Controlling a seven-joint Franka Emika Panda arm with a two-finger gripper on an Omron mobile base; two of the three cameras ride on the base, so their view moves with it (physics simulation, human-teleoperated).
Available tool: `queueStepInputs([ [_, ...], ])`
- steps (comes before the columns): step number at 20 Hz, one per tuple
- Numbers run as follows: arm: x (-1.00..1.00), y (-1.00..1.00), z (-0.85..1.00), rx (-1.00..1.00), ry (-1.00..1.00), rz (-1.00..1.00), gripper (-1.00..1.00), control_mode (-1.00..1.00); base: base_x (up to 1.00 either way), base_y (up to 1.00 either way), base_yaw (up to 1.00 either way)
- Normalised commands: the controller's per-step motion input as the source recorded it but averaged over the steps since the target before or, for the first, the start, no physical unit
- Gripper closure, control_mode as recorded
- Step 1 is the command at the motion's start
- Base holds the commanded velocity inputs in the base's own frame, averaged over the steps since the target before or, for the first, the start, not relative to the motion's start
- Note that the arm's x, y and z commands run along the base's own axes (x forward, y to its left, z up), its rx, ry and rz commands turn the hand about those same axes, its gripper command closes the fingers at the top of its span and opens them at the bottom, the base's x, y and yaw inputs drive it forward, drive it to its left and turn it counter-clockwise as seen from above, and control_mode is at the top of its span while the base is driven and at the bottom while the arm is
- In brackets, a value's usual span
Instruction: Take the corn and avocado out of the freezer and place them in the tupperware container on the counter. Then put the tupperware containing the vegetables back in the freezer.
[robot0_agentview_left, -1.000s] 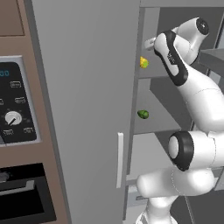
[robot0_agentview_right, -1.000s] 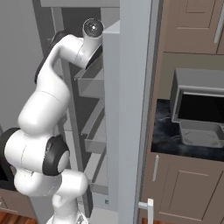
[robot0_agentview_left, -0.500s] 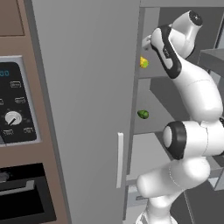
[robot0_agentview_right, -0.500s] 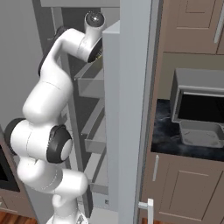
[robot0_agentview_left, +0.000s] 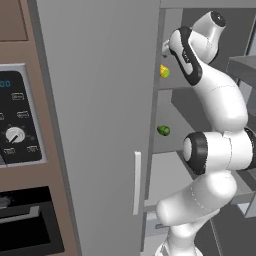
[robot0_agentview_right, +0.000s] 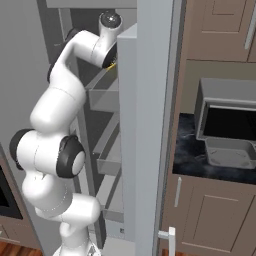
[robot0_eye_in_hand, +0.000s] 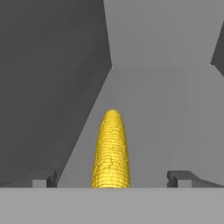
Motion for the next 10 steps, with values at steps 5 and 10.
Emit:
queueStepInputs([
  [5, 0.13, -0.02, -0.22, 0.04, 0.05, 0.04, -1.00, -1.00, 0.00, 0.00, 0.00],
  [10, 0.01, -0.04, -0.22, 0.10, 0.03, 0.07, -1.00, -1.00, 0.00, 0.00, 0.00],
])
